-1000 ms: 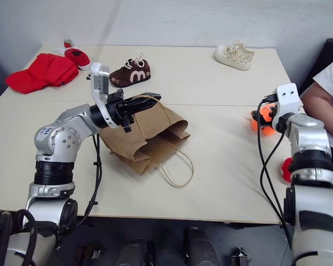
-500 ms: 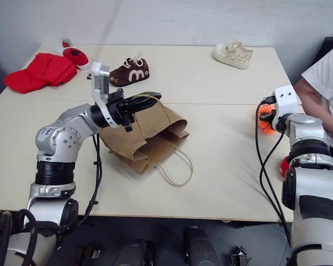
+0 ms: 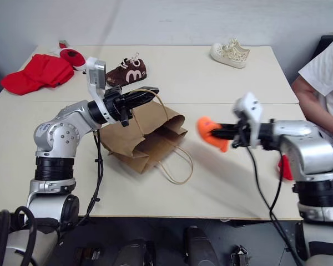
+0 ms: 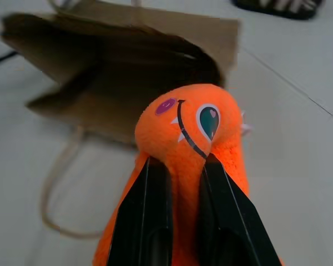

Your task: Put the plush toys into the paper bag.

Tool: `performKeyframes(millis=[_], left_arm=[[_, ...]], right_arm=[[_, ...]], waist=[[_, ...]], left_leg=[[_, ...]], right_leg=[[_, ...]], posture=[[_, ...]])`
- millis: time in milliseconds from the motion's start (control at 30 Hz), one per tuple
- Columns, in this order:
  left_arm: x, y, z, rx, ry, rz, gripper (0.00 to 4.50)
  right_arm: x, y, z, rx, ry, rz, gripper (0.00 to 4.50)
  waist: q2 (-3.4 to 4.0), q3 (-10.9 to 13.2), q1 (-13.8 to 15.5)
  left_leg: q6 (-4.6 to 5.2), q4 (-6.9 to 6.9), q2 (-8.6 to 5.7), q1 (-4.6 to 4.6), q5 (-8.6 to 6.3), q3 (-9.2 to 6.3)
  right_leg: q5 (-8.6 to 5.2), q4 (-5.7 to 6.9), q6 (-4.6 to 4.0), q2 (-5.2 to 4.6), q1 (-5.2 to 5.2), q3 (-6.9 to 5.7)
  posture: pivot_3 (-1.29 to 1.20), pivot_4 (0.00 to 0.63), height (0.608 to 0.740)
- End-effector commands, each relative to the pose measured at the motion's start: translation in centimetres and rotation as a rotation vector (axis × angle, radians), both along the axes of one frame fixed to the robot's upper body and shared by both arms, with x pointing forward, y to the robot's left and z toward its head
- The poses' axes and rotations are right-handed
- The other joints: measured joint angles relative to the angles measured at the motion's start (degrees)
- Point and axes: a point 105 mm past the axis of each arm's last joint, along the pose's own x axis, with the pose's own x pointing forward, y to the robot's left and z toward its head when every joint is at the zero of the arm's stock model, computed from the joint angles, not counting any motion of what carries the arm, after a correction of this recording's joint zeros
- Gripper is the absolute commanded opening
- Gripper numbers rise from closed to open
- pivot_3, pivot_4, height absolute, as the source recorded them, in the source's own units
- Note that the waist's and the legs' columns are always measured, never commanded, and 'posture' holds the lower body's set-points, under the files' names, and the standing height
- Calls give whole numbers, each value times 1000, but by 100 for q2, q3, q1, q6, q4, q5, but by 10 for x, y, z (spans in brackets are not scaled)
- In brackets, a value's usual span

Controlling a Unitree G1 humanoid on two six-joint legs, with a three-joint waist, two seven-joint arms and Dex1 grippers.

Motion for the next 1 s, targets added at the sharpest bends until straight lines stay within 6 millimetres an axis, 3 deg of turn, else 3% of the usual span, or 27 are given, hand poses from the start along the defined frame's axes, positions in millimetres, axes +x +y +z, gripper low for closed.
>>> performKeyframes(millis=[33, 167, 300, 400, 500, 567, 667, 733, 800, 1000], left_arm=[[-6, -6, 14, -41, -26, -59, 0], [-5, -13, 14, -49, -12, -78, 0], [-6, -16, 15, -69, -1, -99, 0], [-9, -19, 14, -71, 8, -125, 0], [-17, -20, 14, -76, 19, -180, 0], [-21, -20, 14, -82, 25, -204, 0], [-21, -21, 11, -91, 28, -205, 0], [-20, -21, 12, -104, 24, -192, 0], [-18, -20, 13, -115, 22, -181, 0], [-15, -15, 9, -117, 28, -149, 0]], right_arm=[[-5, 38, -12, -20, 6, -8, 142], [-2, 76, -23, -15, 17, 11, 142], [9, 96, -37, -112, -34, -4, 142], [22, 109, -34, -92, -69, -26, 142], [20, 126, -33, -111, -103, 40, 142], [22, 134, -32, -85, -92, 37, 142], [35, 143, -52, -72, -71, 1, 142], [37, 148, -55, -15, -102, 28, 142], [39, 145, -56, 47, -82, 11, 142], [31, 117, -38, 100, -179, 8, 2309]], waist=[[-4, -3, 17], [-5, -2, 34], [-5, -2, 21], [-6, -3, 3], [-6, -3, -30], [-6, -3, -38], [-10, -5, -73], [-10, -5, -107], [-10, -5, -120], [-10, -5, -114]], left_leg=[[1, 2, -1, -1, 0, 0], [6, 5, -7, -8, 3, -2], [10, 5, -8, -14, 2, -4], [10, 5, -7, -11, 2, -5], [10, 3, -5, -11, 2, -4], [10, 1, -3, -12, 2, -4], [10, 1, -3, -12, 2, -6], [10, 1, -4, -11, 2, -5], [10, 1, -4, -12, 2, -6], [10, 0, -5, -14, 2, -8]], right_leg=[[1, 0, -1, -1, 1, 0], [1, -3, -2, -6, -1, -3], [1, -8, -2, -7, -4, -7], [1, -4, -2, -5, -4, -7], [0, -1, -3, -3, -7, -6], [0, 0, -4, -3, -7, -8], [0, 2, -4, -4, -6, -8], [0, 2, -4, -5, -6, -8], [0, 3, -4, -6, -5, -9], [0, 15, -4, -8, -5, -9]], posture=[[0, 150, 740], [0, 150, 740], [0, 150, 740], [0, 150, 740], [0, 150, 740], [0, 150, 740], [0, 150, 740], [0, 150, 740], [0, 150, 740], [0, 150, 740]])
